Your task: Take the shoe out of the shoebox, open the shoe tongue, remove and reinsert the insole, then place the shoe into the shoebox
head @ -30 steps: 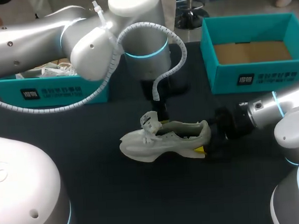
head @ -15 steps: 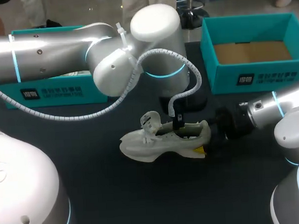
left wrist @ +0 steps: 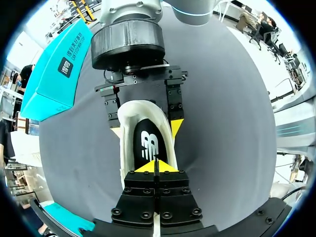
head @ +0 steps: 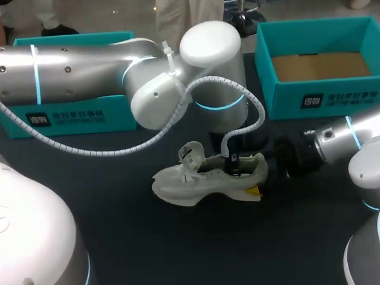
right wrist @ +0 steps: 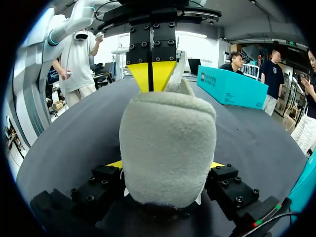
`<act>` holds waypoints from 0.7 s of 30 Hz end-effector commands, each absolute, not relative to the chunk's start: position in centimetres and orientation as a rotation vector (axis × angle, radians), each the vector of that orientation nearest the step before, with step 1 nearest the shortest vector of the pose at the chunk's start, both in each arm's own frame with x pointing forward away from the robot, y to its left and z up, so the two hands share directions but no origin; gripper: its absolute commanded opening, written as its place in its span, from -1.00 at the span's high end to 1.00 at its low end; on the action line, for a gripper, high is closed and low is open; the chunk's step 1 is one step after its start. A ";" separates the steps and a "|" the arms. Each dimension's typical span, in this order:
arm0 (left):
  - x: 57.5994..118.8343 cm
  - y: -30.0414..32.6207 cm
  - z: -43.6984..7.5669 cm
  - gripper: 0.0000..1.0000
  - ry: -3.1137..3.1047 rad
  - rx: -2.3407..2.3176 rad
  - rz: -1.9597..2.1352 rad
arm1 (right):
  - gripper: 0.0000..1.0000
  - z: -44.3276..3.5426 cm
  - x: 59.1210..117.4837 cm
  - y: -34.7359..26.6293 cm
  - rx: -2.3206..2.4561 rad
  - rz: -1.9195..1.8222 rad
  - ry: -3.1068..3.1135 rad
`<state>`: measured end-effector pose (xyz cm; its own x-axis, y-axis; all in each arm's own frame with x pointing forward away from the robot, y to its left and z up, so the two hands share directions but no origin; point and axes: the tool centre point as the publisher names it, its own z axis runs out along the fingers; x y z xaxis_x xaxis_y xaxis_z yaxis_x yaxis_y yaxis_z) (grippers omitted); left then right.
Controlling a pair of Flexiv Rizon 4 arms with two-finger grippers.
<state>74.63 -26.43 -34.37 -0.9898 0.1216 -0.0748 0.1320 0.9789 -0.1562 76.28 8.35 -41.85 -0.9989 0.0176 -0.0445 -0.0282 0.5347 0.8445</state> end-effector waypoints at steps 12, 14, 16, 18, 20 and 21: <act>74.9 -27.0 -35.0 1.00 3.110 0.263 -0.253 | 1.00 -41.9 76.3 8.5 -0.008 1.486 2.712; 74.9 -27.1 -35.4 1.00 3.136 0.299 -0.268 | 1.00 -41.9 76.3 8.5 -0.008 1.486 2.712; 75.2 -27.1 -35.9 1.00 3.144 0.301 -0.257 | 1.00 -41.9 76.3 8.5 -0.008 1.486 2.712; 75.5 -27.1 -36.4 1.00 3.162 0.299 -0.239 | 1.00 -41.9 76.3 8.5 -0.008 1.486 2.712; 75.8 -26.9 -36.8 1.00 3.170 0.303 -0.234 | 1.00 -41.9 76.3 8.5 -0.008 1.486 2.712; 75.9 -26.8 -36.9 1.00 3.175 0.303 -0.226 | 1.00 -41.9 76.3 8.5 -0.008 1.486 2.712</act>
<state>75.31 -26.29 -36.18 -0.9821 0.1875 0.0185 0.1827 0.9717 -0.1496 76.28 8.35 -41.85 -0.9989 0.0176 -0.0445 -0.0283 0.5348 0.8445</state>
